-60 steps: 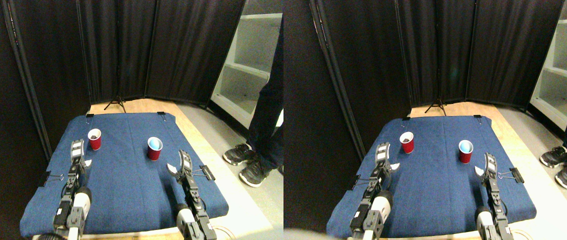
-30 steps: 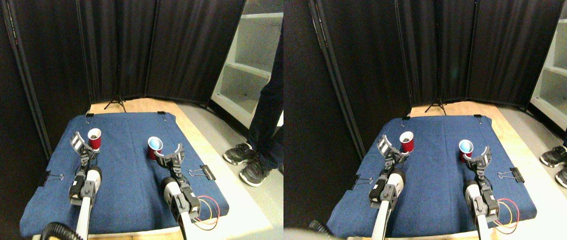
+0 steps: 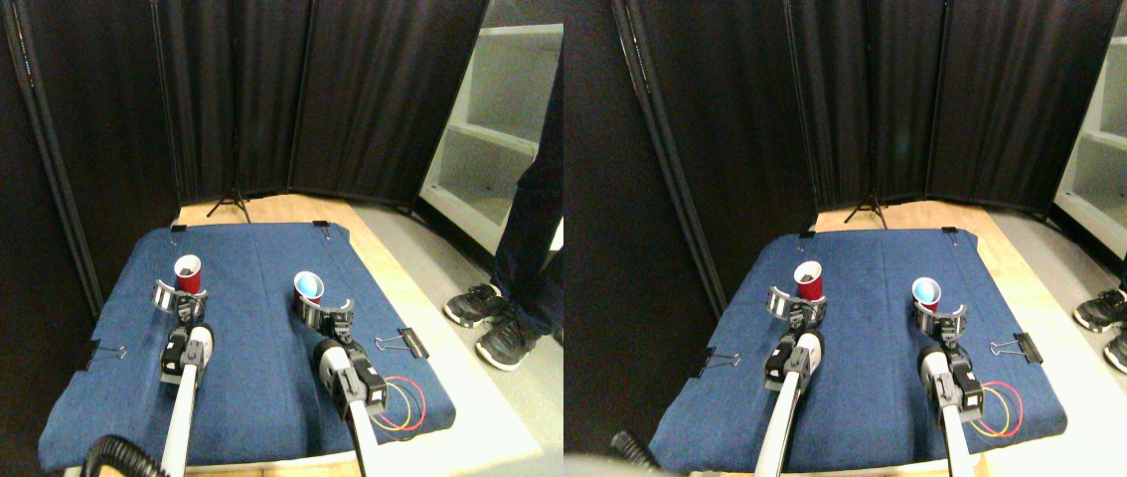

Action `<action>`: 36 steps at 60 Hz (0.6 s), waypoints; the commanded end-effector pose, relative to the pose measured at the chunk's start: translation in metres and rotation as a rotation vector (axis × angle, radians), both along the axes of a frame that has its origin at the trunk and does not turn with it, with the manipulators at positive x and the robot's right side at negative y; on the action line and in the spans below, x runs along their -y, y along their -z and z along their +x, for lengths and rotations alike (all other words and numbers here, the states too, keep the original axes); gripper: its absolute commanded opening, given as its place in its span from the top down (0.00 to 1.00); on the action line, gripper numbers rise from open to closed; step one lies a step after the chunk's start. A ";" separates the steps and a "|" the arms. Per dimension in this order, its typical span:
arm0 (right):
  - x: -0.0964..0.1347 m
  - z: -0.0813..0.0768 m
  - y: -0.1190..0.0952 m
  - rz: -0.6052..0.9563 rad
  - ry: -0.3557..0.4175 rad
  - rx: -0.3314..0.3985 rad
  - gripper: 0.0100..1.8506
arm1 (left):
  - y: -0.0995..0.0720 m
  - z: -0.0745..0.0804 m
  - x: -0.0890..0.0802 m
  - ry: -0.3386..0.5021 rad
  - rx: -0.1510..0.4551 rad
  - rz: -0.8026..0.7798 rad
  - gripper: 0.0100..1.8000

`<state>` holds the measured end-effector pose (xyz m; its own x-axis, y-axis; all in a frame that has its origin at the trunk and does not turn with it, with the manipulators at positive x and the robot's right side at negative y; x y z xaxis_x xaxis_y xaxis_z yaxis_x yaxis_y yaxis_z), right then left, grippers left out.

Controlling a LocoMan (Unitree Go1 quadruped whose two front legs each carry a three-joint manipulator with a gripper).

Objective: Pour (bimanual)

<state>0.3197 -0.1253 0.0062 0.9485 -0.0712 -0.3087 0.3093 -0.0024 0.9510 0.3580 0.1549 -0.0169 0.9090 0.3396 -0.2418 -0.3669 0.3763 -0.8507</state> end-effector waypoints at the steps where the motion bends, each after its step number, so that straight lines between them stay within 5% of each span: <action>1: -0.004 0.004 0.002 0.032 -0.040 0.001 0.51 | -0.001 0.005 0.002 -0.003 0.028 -0.044 0.37; 17: -0.020 0.008 0.012 0.020 -0.097 -0.040 0.45 | 0.008 0.011 0.002 -0.005 0.003 -0.136 0.37; 36: -0.021 0.017 0.018 0.016 -0.079 -0.051 0.45 | 0.020 0.022 -0.004 -0.016 -0.013 -0.174 0.34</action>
<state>0.3315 -0.1051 -0.0151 0.9228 0.0127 -0.3850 0.3847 0.0212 0.9228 0.3769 0.1579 -0.0336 0.9041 0.2984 -0.3059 -0.3748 0.2096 -0.9031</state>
